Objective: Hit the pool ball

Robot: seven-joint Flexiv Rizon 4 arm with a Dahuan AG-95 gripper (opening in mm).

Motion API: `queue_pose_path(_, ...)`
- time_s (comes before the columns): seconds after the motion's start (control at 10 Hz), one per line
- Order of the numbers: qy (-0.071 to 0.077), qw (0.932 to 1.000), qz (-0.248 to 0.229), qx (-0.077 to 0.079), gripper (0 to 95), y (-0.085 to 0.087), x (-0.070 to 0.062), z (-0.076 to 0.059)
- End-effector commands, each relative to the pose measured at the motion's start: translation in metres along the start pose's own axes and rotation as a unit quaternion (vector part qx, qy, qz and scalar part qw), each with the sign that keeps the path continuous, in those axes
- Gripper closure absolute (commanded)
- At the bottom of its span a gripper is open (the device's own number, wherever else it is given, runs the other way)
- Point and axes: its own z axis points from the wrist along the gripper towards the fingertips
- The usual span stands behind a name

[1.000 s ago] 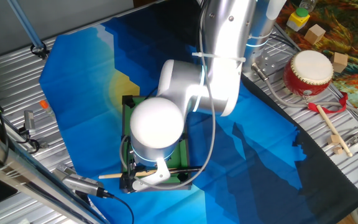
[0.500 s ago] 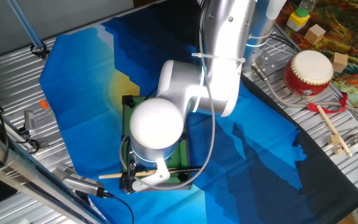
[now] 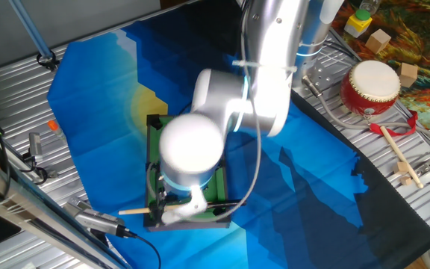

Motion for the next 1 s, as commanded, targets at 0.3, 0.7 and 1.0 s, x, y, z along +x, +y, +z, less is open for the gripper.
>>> queue_pose_path(0.3, 0.002, 0.8915, 0.445, -0.084, 95.0, 0.0144, 0.0118, -0.0023)
queue_pose_path(0.7, 0.005, 0.7791, 0.610, -0.143, 95.0, 0.0146, 0.0120, -0.0025)
queue_pose_path(1.0, 0.042, 0.6766, 0.717, -0.165, 95.0, 0.0141, 0.0120, -0.0033)
